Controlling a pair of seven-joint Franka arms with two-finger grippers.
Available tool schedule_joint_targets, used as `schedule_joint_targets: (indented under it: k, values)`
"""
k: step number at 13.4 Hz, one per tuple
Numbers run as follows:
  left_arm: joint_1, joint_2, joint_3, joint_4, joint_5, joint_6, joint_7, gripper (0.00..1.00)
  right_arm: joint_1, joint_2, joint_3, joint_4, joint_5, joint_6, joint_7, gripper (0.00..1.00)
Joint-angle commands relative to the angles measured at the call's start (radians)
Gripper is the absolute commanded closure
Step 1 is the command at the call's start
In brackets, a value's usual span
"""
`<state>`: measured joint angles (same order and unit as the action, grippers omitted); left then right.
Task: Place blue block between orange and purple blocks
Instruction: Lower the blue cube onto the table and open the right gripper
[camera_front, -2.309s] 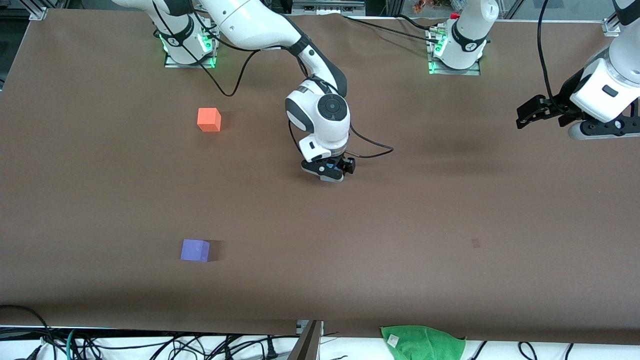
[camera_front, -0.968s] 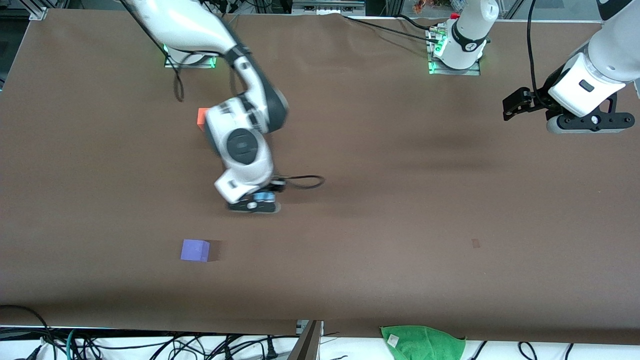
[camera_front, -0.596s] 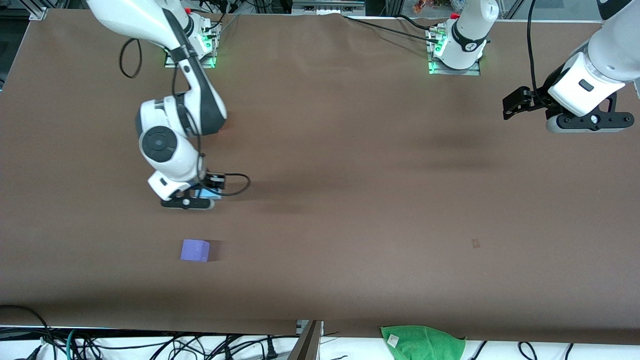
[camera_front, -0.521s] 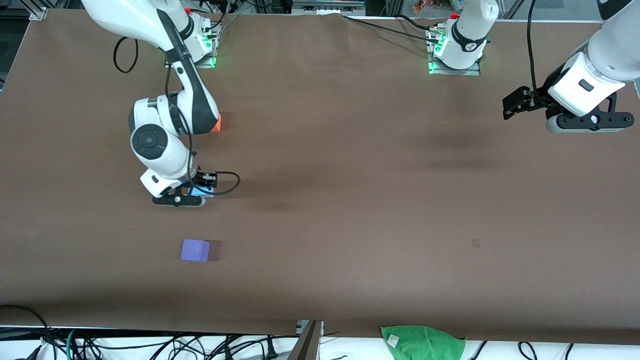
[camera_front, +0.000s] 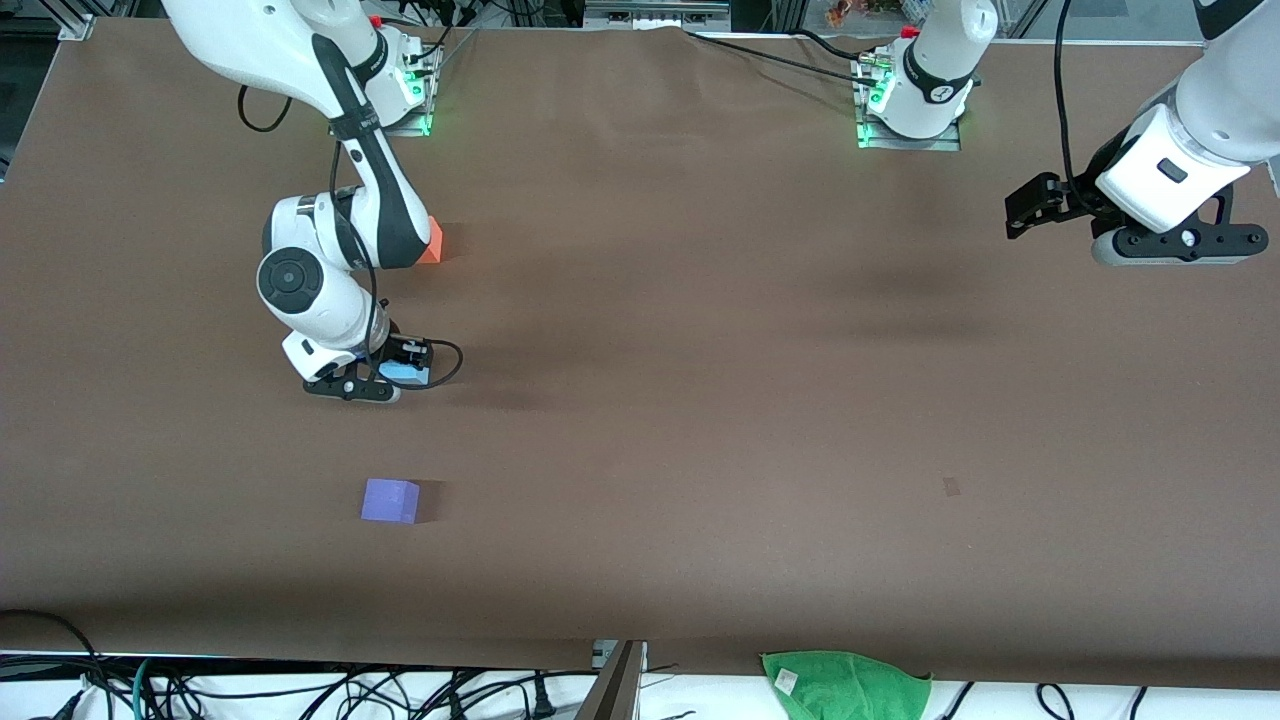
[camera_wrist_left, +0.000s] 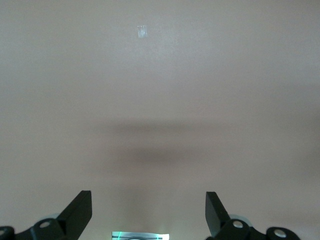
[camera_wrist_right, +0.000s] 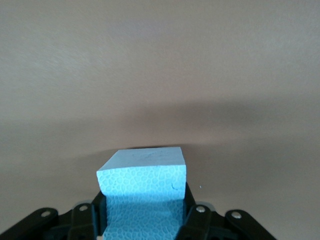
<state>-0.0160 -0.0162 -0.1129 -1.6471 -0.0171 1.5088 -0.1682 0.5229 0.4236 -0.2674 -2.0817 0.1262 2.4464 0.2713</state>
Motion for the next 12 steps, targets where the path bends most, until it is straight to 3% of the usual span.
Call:
schedule_joint_targets:
  k: [1, 3, 4, 5, 6, 10, 12]
  values:
    - [-0.002, -0.007, -0.001, 0.012, 0.011, -0.019, 0.019, 0.00, -0.006, -0.017, 0.010, -0.054, 0.023, 0.045, -0.018, 0.60]
    - [-0.002, -0.007, 0.001, 0.012, 0.011, -0.019, 0.019, 0.00, -0.006, -0.006, 0.013, -0.055, 0.023, 0.049, -0.018, 0.54]
    - [-0.001, -0.007, 0.001, 0.012, 0.009, -0.025, 0.019, 0.00, -0.006, 0.001, 0.014, -0.055, 0.023, 0.057, -0.018, 0.37]
    - [0.001, -0.007, 0.001, 0.013, 0.009, -0.035, 0.018, 0.00, -0.006, 0.007, 0.016, -0.054, 0.024, 0.063, -0.009, 0.12]
    - [-0.001, -0.007, 0.001, 0.013, 0.011, -0.035, 0.016, 0.00, -0.004, 0.012, 0.016, -0.054, 0.024, 0.072, -0.006, 0.01]
    - [-0.001, -0.005, -0.001, 0.013, 0.009, -0.033, 0.015, 0.00, -0.003, -0.047, 0.016, -0.015, 0.023, 0.017, -0.020, 0.01]
    - [-0.002, -0.005, -0.002, 0.015, 0.011, -0.032, 0.010, 0.00, 0.003, -0.074, 0.017, 0.101, 0.023, -0.154, -0.014, 0.01]
